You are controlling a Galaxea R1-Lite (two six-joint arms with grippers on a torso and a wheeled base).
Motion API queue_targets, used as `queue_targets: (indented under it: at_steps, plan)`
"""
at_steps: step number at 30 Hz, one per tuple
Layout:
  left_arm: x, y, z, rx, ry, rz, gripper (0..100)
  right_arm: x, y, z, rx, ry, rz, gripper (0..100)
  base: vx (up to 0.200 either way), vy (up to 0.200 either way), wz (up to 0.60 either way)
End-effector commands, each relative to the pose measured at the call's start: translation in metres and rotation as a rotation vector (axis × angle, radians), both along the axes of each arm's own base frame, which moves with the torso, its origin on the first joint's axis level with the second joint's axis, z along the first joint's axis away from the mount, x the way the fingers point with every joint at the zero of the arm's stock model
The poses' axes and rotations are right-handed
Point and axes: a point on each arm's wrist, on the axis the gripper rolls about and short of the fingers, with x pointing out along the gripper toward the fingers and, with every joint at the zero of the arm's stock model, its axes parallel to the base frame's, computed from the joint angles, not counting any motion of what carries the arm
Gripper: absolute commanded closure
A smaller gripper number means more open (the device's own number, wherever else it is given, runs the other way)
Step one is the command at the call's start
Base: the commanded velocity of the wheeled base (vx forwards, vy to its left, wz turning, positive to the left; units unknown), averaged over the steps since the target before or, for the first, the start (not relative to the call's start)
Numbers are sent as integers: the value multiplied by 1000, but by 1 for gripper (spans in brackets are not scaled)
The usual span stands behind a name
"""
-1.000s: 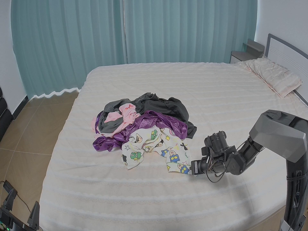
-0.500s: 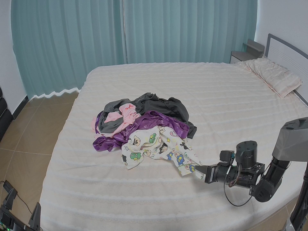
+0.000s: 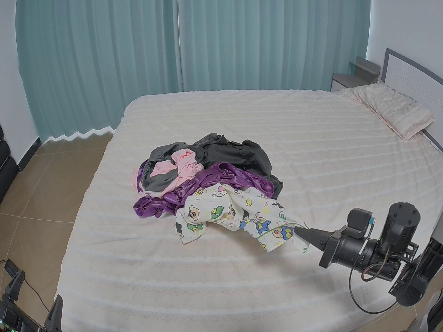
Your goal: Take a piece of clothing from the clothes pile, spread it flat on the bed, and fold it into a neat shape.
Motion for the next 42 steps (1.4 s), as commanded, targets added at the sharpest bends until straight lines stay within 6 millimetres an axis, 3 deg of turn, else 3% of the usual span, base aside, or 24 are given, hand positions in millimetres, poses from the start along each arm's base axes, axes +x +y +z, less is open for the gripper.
queue_targets:
  at_steps: [1,2,3,4,5,8,12,16,19,22,23,25,28,37,39,40,42]
  plan:
    - [-2,0,3,-14,-48,2,0,-17,-3,33,88,-117,29,100,0,0,0]
    - [-23,0,85,-180,-327,-26,0,-19,-4,38,99,-134,32,100,0,0,0]
    - [-23,0,85,-180,-327,-26,0,-19,-4,38,99,-134,32,100,0,0,0]
    - [-8,-1,130,-290,-278,-58,0,-19,-2,44,117,-158,40,100,0,0,0]
    - [6,-1,135,-266,-216,-81,0,-19,0,50,135,-181,43,100,0,0,0]
    - [30,-4,131,-199,-85,-199,0,-17,2,62,178,-221,40,100,0,0,0]
    - [72,-15,98,-145,220,-455,0,-25,-5,100,284,-355,18,100,0,0,0]
    - [104,-30,82,-99,419,-558,0,-36,-4,114,325,-354,58,100,0,0,0]
    - [127,-41,75,-95,485,-586,0,-39,-5,139,381,-401,68,100,0,0,0]
    - [151,-52,67,-91,522,-599,0,-32,0,134,333,-334,62,100,0,0,0]
    - [162,-60,61,-90,539,-621,0,-31,0,146,366,-369,63,100,0,0,0]
    - [173,-72,52,-99,566,-655,0,-30,3,152,380,-375,66,100,0,0,0]
    - [182,-87,45,-114,589,-699,0,-30,10,133,330,-318,85,100,0,0,0]
    - [214,-130,6,-74,589,-671,0,-29,10,128,328,-301,85,100,0,0,0]
    - [220,-140,0,-69,551,-667,0,-28,11,132,336,-313,80,100,0,0,0]
    - [223,-158,-10,-56,496,-654,0,-26,11,150,381,-369,55,100,0,0,0]
    - [224,-166,-18,-56,481,-633,0,-29,12,159,399,-392,57,100,0,0,0]
